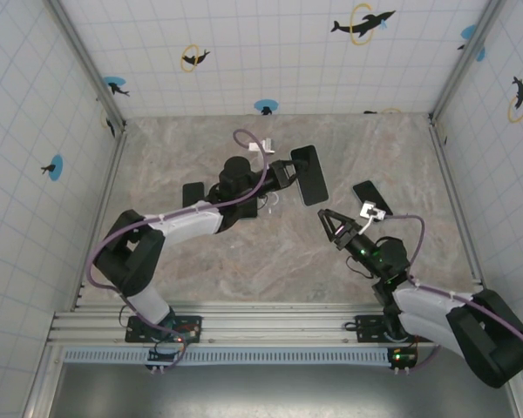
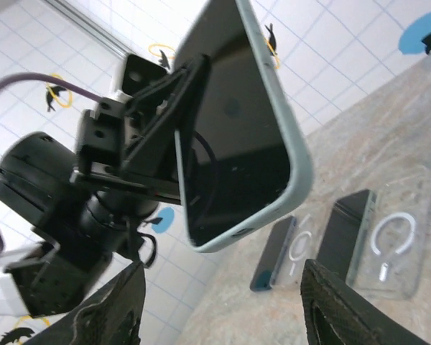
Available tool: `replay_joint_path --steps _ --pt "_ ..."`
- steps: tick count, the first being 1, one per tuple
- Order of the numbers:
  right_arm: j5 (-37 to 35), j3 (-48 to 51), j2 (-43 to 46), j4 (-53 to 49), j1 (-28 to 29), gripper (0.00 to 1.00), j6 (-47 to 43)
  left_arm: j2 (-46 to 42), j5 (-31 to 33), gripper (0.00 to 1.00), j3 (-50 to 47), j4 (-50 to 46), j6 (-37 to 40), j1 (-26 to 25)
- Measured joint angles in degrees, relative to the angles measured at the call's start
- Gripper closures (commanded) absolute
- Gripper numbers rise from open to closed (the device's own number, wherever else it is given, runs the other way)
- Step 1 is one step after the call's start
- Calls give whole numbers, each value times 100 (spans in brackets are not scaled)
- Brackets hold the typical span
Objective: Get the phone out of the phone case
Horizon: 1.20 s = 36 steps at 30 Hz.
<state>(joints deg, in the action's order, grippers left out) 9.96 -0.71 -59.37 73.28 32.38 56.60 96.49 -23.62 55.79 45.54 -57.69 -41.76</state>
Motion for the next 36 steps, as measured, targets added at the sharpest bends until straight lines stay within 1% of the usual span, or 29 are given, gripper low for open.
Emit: replay_joint_path --steps 6,11,15,22,36 --pt "-199 -2 -780 979 68 48 459 221 304 100 -101 595 -826 -103" --pt "-186 -42 -1270 1475 90 55 734 264 337 100 -101 811 -1075 -144" --pt "-68 -258 -1602 1530 101 59 872 264 374 100 -101 935 -1178 -144" --pt "105 -505 -1965 1552 103 62 1010 264 442 100 -101 949 -1226 -144" --pt "319 -570 -2035 1556 177 63 1001 264 450 100 -210 1032 -1287 -170"
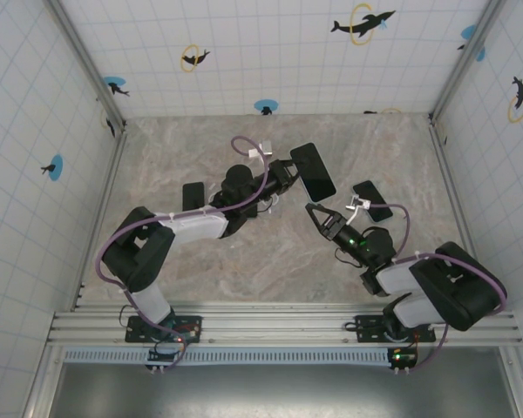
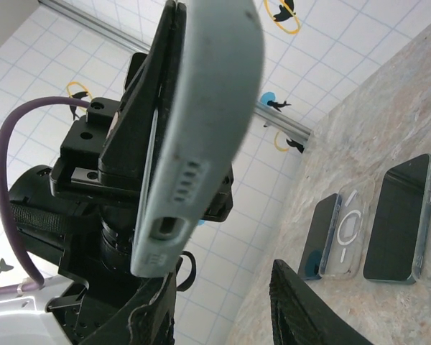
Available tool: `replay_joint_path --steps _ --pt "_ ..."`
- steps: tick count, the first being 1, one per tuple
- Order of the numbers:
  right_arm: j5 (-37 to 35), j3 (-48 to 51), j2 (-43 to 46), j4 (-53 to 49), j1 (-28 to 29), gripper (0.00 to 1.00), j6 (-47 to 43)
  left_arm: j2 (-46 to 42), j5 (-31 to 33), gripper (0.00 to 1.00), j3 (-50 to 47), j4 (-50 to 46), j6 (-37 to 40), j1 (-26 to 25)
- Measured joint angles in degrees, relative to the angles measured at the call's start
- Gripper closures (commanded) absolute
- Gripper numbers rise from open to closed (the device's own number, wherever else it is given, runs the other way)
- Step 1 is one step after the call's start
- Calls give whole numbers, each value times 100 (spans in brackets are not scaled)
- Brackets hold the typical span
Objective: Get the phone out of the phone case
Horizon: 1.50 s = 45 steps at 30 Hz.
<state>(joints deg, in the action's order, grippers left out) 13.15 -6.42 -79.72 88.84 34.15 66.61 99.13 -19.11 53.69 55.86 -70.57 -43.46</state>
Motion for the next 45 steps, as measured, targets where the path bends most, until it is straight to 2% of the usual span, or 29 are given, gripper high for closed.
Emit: replay_joint_path --steps 12,21,27,37,45 --pt "-17 -2 149 2 -4 65 11 0 61 100 -55 52 -2 2" --pt "-90 -4 245 26 -63 79 57 2 28 100 -149 125 -44 2" --pt "50 -59 282 50 -79 84 20 4 28 100 -149 214 -184 11" --pt "361 -122 575 -59 -203 89 -566 4 -55 100 -149 514 -509 4" --pt "739 -330 861 -601 -382 90 -1045 2 -52 100 -149 656 -774 39"
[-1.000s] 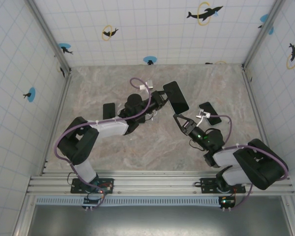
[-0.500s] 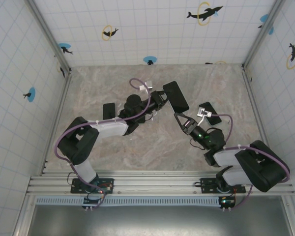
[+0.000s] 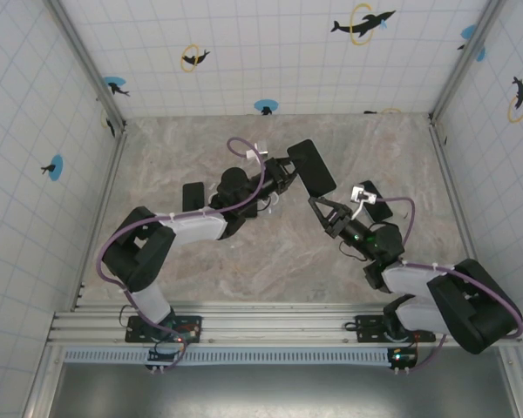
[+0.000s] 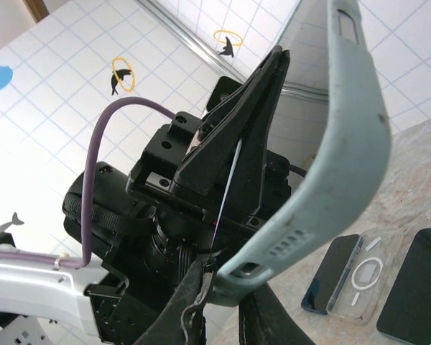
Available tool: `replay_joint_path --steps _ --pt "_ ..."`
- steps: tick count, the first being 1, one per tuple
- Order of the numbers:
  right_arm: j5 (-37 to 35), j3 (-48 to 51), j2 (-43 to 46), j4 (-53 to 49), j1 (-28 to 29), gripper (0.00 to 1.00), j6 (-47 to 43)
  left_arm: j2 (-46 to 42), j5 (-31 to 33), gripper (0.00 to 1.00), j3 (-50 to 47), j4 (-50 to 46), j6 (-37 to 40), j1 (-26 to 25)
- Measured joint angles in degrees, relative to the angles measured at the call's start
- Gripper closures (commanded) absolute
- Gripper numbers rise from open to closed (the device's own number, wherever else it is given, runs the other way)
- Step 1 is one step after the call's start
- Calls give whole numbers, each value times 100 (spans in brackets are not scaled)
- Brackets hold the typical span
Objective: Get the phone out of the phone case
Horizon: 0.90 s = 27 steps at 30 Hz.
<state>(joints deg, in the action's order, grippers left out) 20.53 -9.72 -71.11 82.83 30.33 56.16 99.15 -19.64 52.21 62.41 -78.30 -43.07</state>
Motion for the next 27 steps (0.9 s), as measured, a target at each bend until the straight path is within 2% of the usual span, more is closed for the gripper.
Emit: replay_joint_path --steps 12,21,24,27 --pt "756 -339 90 -857 -352 91 -1043 -2 94 100 0 15 -190 70" --pt "1021 -549 90 -1298 -494 91 -1333 0 142 100 9 7 -142 96" --pt "1119 -625 127 -1617 -525 90 -1521 -2 114 100 26 -39 -59 120" --pt "927 -734 181 -2271 -686 87 -1749 -7 -245 100 44 -59 55 116"
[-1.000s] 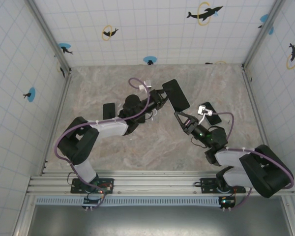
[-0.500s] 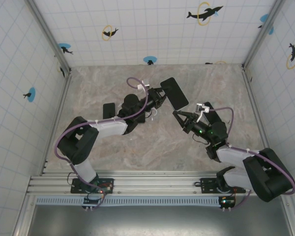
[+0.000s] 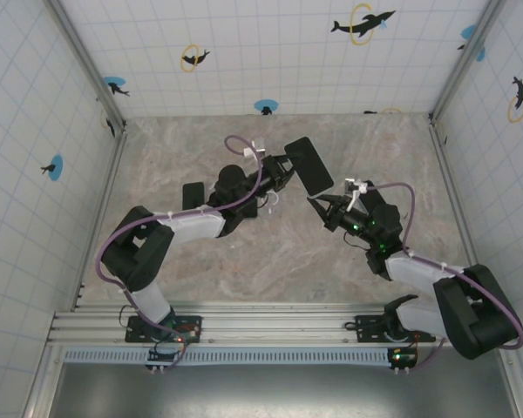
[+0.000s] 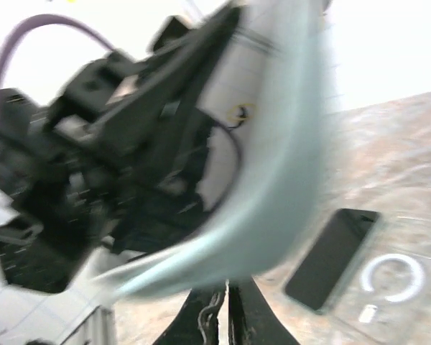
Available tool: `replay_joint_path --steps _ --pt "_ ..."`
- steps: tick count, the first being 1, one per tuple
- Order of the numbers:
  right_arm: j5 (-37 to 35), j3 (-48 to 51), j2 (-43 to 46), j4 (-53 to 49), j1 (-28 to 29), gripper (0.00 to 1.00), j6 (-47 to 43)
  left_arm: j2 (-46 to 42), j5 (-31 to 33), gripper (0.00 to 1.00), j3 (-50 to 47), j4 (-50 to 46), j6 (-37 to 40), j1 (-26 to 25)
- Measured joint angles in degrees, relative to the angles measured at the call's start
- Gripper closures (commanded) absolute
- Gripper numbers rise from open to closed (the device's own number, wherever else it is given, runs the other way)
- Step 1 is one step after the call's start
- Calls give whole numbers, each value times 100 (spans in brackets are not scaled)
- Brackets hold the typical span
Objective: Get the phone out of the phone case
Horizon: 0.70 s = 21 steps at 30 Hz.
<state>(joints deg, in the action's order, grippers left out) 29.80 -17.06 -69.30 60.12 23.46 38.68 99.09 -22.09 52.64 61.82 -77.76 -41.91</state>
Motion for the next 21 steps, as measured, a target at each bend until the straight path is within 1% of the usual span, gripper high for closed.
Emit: replay_joint_path --steps 3,5,7,9,13,17,21 --pt "-70 -46 146 -535 -157 79 -223 0 -348 100 31 -118 205 -15" --pt "11 -46 271 -833 -216 75 -369 -9 -573 100 94 -232 435 48" --pt "184 -46 407 -1088 -295 69 -555 -48 -774 100 118 -361 702 151" --pt "376 -85 584 -1464 -367 61 -831 -76 -988 100 164 -540 997 280" --pt "868 -341 992 -2385 -522 51 -1641 -76 -1523 100 498 -1091 1897 573" --pt "1303 -780 1209 -3464 -601 49 -2732 -85 -2297 100 798 -1467 2909 815" --pt "1598 -1202 1209 -4415 -614 50 -3713 -87 -3176 100 855 -1602 3685 988"
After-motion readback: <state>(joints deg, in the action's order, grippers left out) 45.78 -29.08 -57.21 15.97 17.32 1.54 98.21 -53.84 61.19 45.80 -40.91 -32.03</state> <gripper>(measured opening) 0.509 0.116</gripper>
